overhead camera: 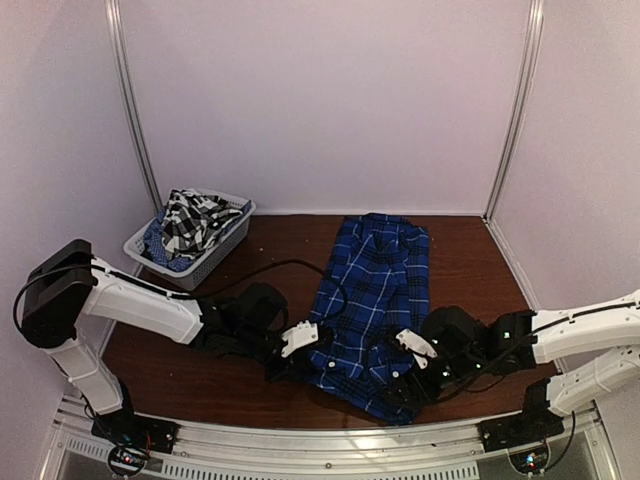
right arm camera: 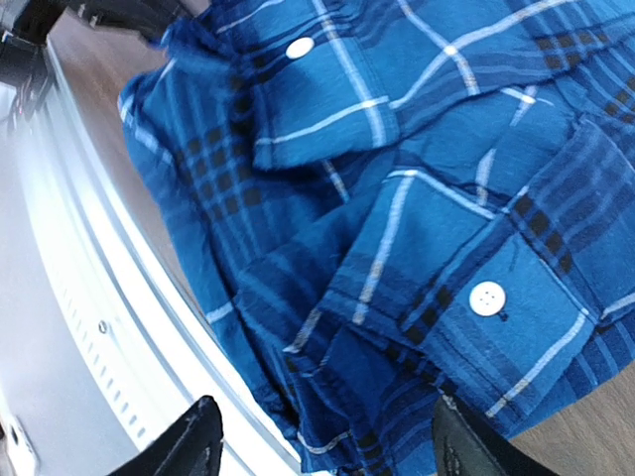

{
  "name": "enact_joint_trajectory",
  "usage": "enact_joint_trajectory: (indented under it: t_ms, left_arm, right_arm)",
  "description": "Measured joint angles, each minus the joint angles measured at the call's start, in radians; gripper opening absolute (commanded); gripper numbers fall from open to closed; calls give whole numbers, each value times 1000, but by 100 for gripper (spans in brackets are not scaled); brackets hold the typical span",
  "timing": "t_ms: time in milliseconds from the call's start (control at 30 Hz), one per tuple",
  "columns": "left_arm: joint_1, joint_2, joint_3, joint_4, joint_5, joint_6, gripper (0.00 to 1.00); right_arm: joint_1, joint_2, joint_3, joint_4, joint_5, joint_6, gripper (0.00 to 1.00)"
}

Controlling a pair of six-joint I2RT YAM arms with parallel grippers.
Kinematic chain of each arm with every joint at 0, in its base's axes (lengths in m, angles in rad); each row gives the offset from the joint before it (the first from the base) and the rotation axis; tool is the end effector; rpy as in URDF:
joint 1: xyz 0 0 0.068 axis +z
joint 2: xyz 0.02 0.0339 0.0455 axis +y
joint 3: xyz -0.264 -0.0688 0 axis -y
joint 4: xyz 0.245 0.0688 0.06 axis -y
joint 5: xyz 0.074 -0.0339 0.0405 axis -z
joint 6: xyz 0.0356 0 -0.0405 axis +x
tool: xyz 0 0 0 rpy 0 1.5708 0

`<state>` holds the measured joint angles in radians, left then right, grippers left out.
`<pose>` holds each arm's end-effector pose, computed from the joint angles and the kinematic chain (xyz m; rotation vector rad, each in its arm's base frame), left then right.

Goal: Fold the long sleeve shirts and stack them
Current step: Pass from the right arm to the left, then pick up the rectangle-folded shirt from the center of the board, then fold the rectangle-folded shirt at the center of the board.

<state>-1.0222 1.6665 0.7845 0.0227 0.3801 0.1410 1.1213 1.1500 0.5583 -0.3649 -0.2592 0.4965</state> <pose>0.1541 -0.2775 0.1442 1.5394 2.0126 -0.8403 0.0837 0.1944 0.1790 -0.9588 2.5966 0.8834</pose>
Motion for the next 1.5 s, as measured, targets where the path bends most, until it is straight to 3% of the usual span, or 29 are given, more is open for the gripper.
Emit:
enact_joint_trajectory:
  t_ms: [233, 500, 867, 933, 1033, 1133, 1500]
  left_arm:
    - [20, 6, 36, -50, 42, -33, 0]
    - [20, 8, 37, -56, 58, -43, 0]
    - [20, 7, 31, -70, 59, -56, 0]
    - [20, 7, 25, -69, 62, -63, 0]
    - [20, 7, 13, -68, 67, -73, 0]
    - [10, 2, -7, -69, 66, -84, 0]
    - [-138, -84, -75, -95, 16, -203, 0]
  right_arm:
    - [110, 63, 1, -16, 96, 33, 83]
    - [192, 174, 26, -58, 212, 59, 79]
    - [246, 232, 53, -72, 329, 99, 44]
    - [257, 233, 53, -76, 345, 109, 34]
    - [284, 233, 53, -82, 367, 124, 12]
    - [314, 233, 53, -86, 381, 140, 1]
    - [419, 153, 56, -85, 288, 161, 0]
